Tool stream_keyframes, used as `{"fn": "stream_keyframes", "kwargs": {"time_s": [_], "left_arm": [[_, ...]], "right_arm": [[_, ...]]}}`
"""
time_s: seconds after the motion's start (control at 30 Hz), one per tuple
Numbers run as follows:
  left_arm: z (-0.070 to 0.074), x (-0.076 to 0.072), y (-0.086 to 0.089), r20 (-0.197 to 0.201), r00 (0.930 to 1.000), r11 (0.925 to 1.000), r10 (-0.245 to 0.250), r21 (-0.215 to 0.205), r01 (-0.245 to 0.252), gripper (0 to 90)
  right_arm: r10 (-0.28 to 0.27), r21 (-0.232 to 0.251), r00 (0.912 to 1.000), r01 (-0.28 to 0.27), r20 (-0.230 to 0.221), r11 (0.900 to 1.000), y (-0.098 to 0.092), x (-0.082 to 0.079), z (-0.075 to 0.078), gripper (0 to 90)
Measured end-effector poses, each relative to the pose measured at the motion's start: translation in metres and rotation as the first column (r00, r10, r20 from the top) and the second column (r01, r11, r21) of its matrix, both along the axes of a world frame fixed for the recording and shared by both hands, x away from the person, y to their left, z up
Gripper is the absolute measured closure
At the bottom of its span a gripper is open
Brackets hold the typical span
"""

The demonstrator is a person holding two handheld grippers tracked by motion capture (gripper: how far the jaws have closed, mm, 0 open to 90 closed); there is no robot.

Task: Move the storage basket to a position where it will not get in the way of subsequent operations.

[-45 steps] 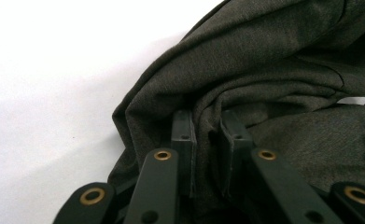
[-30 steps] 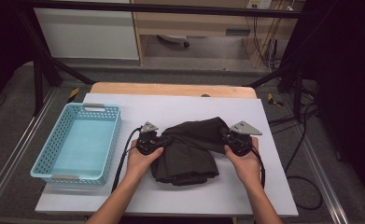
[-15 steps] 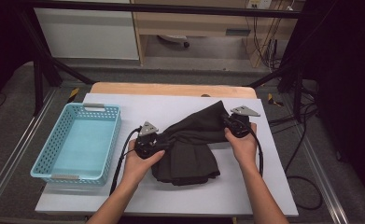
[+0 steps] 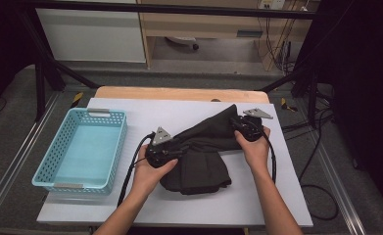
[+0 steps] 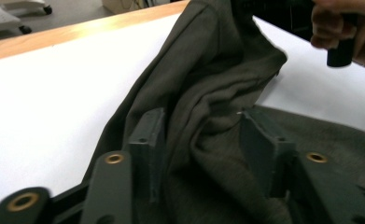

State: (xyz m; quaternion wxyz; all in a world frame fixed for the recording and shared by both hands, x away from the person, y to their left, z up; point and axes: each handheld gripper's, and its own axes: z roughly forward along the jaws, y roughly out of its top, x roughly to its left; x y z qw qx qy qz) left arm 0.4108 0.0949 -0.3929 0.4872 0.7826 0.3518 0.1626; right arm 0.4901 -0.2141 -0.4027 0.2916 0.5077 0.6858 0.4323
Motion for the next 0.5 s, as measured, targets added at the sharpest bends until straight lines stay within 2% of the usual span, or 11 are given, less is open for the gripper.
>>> {"fn": "stream_keyframes", "kwargs": {"time_s": [0.13,0.3,0.5], "left_arm": [[0.004,0.005,-0.006,0.012,0.9999,0.9999,-0.006,0.010,0.006,52.9],[0.007,0.020,-0.010,0.023,0.9997,0.9997,0.010,0.021,-0.011,53.1],[0.000,0.041,-0.011,-0.016,0.9999,0.9995,0.002,0.030,-0.001,48.3]], "right_arm": [[0.014,0.000,0.9999,-0.014,0.009,1.000,0.000,-0.013,0.000,58.0],[0.036,0.014,0.9993,-0.036,0.013,0.999,0.001,-0.030,0.001,57.6],[0.082,0.023,0.9966,-0.083,0.006,0.996,0.008,-0.052,-0.001,57.5]]}}
